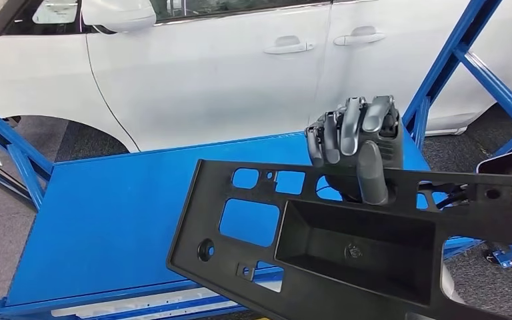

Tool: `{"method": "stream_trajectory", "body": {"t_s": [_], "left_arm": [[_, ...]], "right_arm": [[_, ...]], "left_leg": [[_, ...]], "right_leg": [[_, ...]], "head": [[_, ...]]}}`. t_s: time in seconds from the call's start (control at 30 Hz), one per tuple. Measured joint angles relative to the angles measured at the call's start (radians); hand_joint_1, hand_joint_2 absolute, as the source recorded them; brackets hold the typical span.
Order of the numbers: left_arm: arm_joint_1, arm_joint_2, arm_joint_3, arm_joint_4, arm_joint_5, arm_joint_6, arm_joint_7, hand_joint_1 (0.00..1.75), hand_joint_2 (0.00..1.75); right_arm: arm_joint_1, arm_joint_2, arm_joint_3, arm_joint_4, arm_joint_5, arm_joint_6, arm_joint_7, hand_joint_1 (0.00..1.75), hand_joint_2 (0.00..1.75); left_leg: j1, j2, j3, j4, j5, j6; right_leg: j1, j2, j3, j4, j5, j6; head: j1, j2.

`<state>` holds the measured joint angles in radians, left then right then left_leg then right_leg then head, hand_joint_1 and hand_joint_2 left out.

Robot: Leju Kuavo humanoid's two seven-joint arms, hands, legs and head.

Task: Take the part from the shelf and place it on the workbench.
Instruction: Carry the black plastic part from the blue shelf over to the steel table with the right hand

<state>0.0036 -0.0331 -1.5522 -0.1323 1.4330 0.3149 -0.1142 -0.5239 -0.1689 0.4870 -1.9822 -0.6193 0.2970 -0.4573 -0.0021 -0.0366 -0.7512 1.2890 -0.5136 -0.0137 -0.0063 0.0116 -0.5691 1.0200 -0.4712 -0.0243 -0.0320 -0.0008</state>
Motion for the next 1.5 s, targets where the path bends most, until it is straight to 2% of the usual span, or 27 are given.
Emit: {"method": "stream_trajectory", "body": {"t_s": [0.07, 0.13, 0.23, 0.3, 0.33, 0.4, 0.43, 0.47, 0.5, 0.57, 0.63, 0.77, 0.83, 0.9, 0.93, 0.97, 1.0, 1.03, 1.1, 1.13, 1.17, 1.23, 1.3, 1.33, 1.43, 1.47, 1.5], "left_arm": [[0.005, 0.0, 0.0, 0.0, 0.0, 0.002, 0.002, 0.0, 0.0], [0.01, 0.001, 0.0, 0.0, 0.0, 0.004, 0.003, 0.0, 0.0], [0.011, 0.0, 0.0, 0.0, 0.001, 0.005, 0.004, 0.0, 0.0], [0.011, -0.002, 0.0, 0.0, 0.001, 0.005, 0.004, 0.0, 0.0], [0.012, -0.003, 0.0, 0.0, 0.001, 0.005, 0.004, 0.0, 0.0], [0.012, -0.003, 0.0, 0.0, 0.002, 0.005, 0.004, 0.0, 0.0], [0.012, -0.003, 0.0, 0.0, 0.003, 0.005, 0.003, 0.0, 0.0], [0.012, -0.003, 0.0, 0.0, 0.005, 0.005, 0.003, 0.0, 0.0], [0.012, -0.004, 0.0, 0.0, 0.008, 0.005, 0.002, 0.0, 0.0], [0.013, -0.005, 0.0, 0.0, 0.012, 0.005, -0.001, 0.0, 0.0], [0.013, -0.005, 0.0, 0.0, 0.015, 0.005, -0.003, 0.0, 0.0], [0.014, -0.003, 0.0, 0.0, 0.022, 0.01, -0.009, 0.0, 0.0], [0.014, -0.002, 0.001, 0.0, 0.024, 0.012, -0.014, 0.0, 0.0], [0.012, -0.002, 0.001, 0.0, 0.028, 0.016, -0.021, 0.0, 0.0], [0.011, -0.002, 0.002, 0.0, 0.03, 0.018, -0.024, 0.0, 0.0], [0.01, -0.002, 0.002, 0.0, 0.032, 0.019, -0.026, 0.0, 0.0], [0.009, -0.002, 0.002, 0.0, 0.033, 0.02, -0.026, 0.0, 0.0], [0.01, -0.002, 0.002, 0.0, 0.033, 0.02, -0.026, 0.0, 0.0], [0.015, -0.002, 0.002, 0.0, 0.033, 0.021, -0.026, 0.0, 0.0], [0.016, -0.002, 0.002, 0.0, 0.033, 0.021, -0.025, 0.0, 0.0], [0.017, -0.002, 0.002, 0.0, 0.033, 0.022, -0.024, 0.0, 0.0], [0.017, -0.002, 0.003, 0.0, 0.033, 0.024, -0.024, 0.0, 0.0], [0.018, -0.004, 0.003, 0.0, 0.034, 0.026, -0.024, 0.0, 0.0], [0.019, -0.005, 0.003, 0.0, 0.035, 0.028, -0.024, 0.0, 0.0], [0.021, -0.005, 0.003, 0.0, 0.04, 0.03, -0.026, 0.0, 0.0], [0.021, -0.006, 0.003, 0.0, 0.042, 0.032, -0.029, 0.0, 0.0], [0.022, -0.006, 0.003, 0.0, 0.044, 0.033, -0.031, 0.0, 0.0]], "right_arm": [[0.005, 0.015, 0.001, -0.012, 0.0, -0.005, 0.008, 1.75, 1.75], [0.009, 0.029, 0.002, -0.024, 0.0, -0.007, 0.016, 1.75, 1.75], [0.017, 0.042, 0.005, -0.035, 0.0, -0.008, 0.023, 1.75, 1.75], [0.018, 0.047, 0.007, -0.04, 0.0, -0.007, 0.024, 1.75, 1.75], [0.02, 0.049, 0.007, -0.043, 0.0, -0.007, 0.025, 1.72, 1.75], [0.025, 0.052, 0.008, -0.044, 0.0, -0.006, 0.026, 1.66, 1.75], [0.029, 0.053, 0.008, -0.044, 0.001, -0.005, 0.027, 1.65, 1.75], [0.032, 0.054, 0.008, -0.044, 0.001, -0.005, 0.028, 1.66, 1.75], [0.032, 0.055, 0.009, -0.044, 0.001, -0.004, 0.031, 1.7, 1.75], [0.03, 0.058, 0.01, -0.044, 0.001, 0.0, 0.04, 1.65, 1.75], [0.025, 0.063, 0.011, -0.044, -0.001, 0.003, 0.048, 1.65, 1.75], [0.018, 0.067, 0.012, -0.042, -0.012, 0.003, 0.056, 1.58, 1.75], [0.013, 0.07, 0.013, -0.041, -0.016, 0.002, 0.057, 1.59, 1.75], [0.011, 0.073, 0.014, -0.039, -0.02, -0.001, 0.06, 1.59, 1.75], [0.01, 0.073, 0.016, -0.038, -0.021, -0.003, 0.062, 1.59, 1.75], [0.01, 0.074, 0.017, -0.036, -0.022, -0.006, 0.063, 1.59, 1.75], [0.01, 0.074, 0.018, -0.035, -0.023, -0.008, 0.064, 1.58, 1.75], [0.01, 0.075, 0.019, -0.034, -0.024, -0.008, 0.065, 1.54, 1.75], [0.008, 0.076, 0.02, -0.033, -0.024, -0.008, 0.065, 1.06, 1.75], [0.006, 0.077, 0.021, -0.033, -0.025, -0.008, 0.065, 0.75, 1.75], [0.004, 0.078, 0.022, -0.033, -0.025, -0.009, 0.065, 0.44, 1.75], [0.001, 0.079, 0.024, -0.033, -0.026, -0.01, 0.066, 0.16, 1.75], [0.0, 0.079, 0.026, -0.032, -0.027, -0.01, 0.066, 0.03, 1.75], [-0.001, 0.079, 0.027, -0.032, -0.027, -0.01, 0.067, 0.02, 1.75], [-0.001, 0.079, 0.03, -0.03, -0.027, -0.009, 0.068, 0.0, 1.75], [-0.001, 0.079, 0.032, -0.029, -0.028, -0.009, 0.068, 0.0, 1.75], [-0.002, 0.079, 0.033, -0.027, -0.03, -0.009, 0.071, 0.0, 1.75]], "left_leg": [[-0.006, 0.001, 0.076, -0.145, 0.062, 0.017], [-0.013, 0.004, 0.135, -0.257, 0.096, 0.03], [-0.013, 0.002, 0.144, -0.279, 0.102, 0.039], [-0.007, 0.005, 0.147, -0.293, 0.11, 0.048], [-0.005, 0.008, 0.148, -0.298, 0.112, 0.051], [-0.005, 0.011, 0.146, -0.299, 0.113, 0.054], [-0.005, 0.011, 0.144, -0.297, 0.113, 0.054], [-0.004, 0.011, 0.143, -0.296, 0.113, 0.054], [-0.004, 0.011, 0.143, -0.293, 0.112, 0.053], [-0.003, 0.01, 0.141, -0.283, 0.108, 0.048], [-0.006, 0.006, 0.136, -0.27, 0.104, 0.038], [-0.006, 0.001, 0.128, -0.263, 0.102, 0.015], [-0.005, 0.002, 0.099, -0.201, 0.062, 0.004], [-0.002, 0.003, 0.036, -0.066, -0.006, -0.005], [-0.001, 0.003, 0.008, -0.004, -0.029, -0.008], [-0.001, 0.003, -0.007, 0.027, -0.033, -0.008], [-0.001, 0.003, -0.002, 0.021, -0.019, -0.007], [-0.001, 0.003, 0.018, -0.02, 0.007, -0.005], [-0.001, 0.004, 0.089, -0.161, 0.068, 0.004], [-0.002, 0.003, 0.115, -0.214, 0.085, 0.009], [-0.003, 0.003, 0.133, -0.252, 0.095, 0.014], [-0.004, 0.001, 0.138, -0.267, 0.096, 0.025], [0.0, 0.002, 0.14, -0.276, 0.101, 0.037], [0.002, 0.004, 0.14, -0.281, 0.104, 0.042], [0.002, 0.007, 0.137, -0.282, 0.105, 0.05], [0.001, 0.008, 0.136, -0.282, 0.105, 0.05], [0.001, 0.007, 0.135, -0.28, 0.105, 0.05]], "right_leg": [[0.004, 0.004, 0.003, 0.0, -0.001, 0.0], [0.009, 0.007, 0.004, 0.0, -0.004, 0.003], [0.01, 0.007, 0.004, -0.003, -0.006, 0.017], [0.011, 0.005, -0.003, 0.021, -0.027, 0.028], [0.01, 0.004, -0.022, 0.064, -0.054, 0.033], [0.005, 0.001, -0.083, 0.196, -0.122, 0.042], [0.001, 0.001, -0.11, 0.253, -0.144, 0.046], [-0.001, 0.0, -0.121, 0.275, -0.144, 0.05], [-0.004, -0.001, -0.11, 0.255, -0.124, 0.052], [-0.01, -0.001, -0.046, 0.128, -0.059, 0.055], [-0.01, 0.002, 0.0, 0.029, -0.024, 0.046], [-0.008, 0.003, 0.002, 0.01, -0.013, 0.017], [-0.012, -0.001, 0.001, 0.005, -0.006, 0.007], [-0.011, -0.004, -0.001, 0.005, -0.004, 0.003], [-0.01, -0.005, -0.002, 0.005, -0.004, 0.002], [-0.01, -0.005, -0.002, 0.006, -0.004, 0.002], [-0.009, -0.004, -0.001, 0.006, -0.004, 0.002], [-0.009, -0.003, 0.001, 0.006, -0.005, 0.003], [-0.008, 0.0, 0.005, 0.006, -0.007, 0.006], [-0.006, 0.001, 0.005, 0.006, -0.008, 0.009], [-0.004, 0.003, 0.004, 0.006, -0.009, 0.014], [-0.002, 0.004, 0.001, 0.003, -0.009, 0.026], [-0.001, 0.004, -0.004, 0.018, -0.023, 0.037], [0.0, 0.002, -0.018, 0.051, -0.045, 0.041], [0.0, 0.0, -0.107, 0.236, -0.137, 0.046], [0.0, 0.0, -0.128, 0.278, -0.147, 0.046], [0.0, 0.0, -0.13, 0.282, -0.138, 0.045]], "head": [[0.0, 0.0], [0.0, 0.0], [0.0, 0.0], [0.0, 0.0], [0.0, 0.0], [0.0, 0.0], [0.0, 0.0], [0.0, 0.0], [0.0, 0.0], [0.0, 0.0], [0.0, 0.0], [0.0, 0.0], [0.0, 0.0], [0.0, 0.0], [0.0, 0.0], [0.0, 0.0], [0.0, 0.0], [0.0, 0.0], [0.0, 0.0], [0.0, 0.0], [0.0, 0.0], [0.0, 0.0], [0.0, 0.0], [0.0, 0.0], [0.0, 0.0], [0.0, 0.0], [0.0, 0.0]]}}
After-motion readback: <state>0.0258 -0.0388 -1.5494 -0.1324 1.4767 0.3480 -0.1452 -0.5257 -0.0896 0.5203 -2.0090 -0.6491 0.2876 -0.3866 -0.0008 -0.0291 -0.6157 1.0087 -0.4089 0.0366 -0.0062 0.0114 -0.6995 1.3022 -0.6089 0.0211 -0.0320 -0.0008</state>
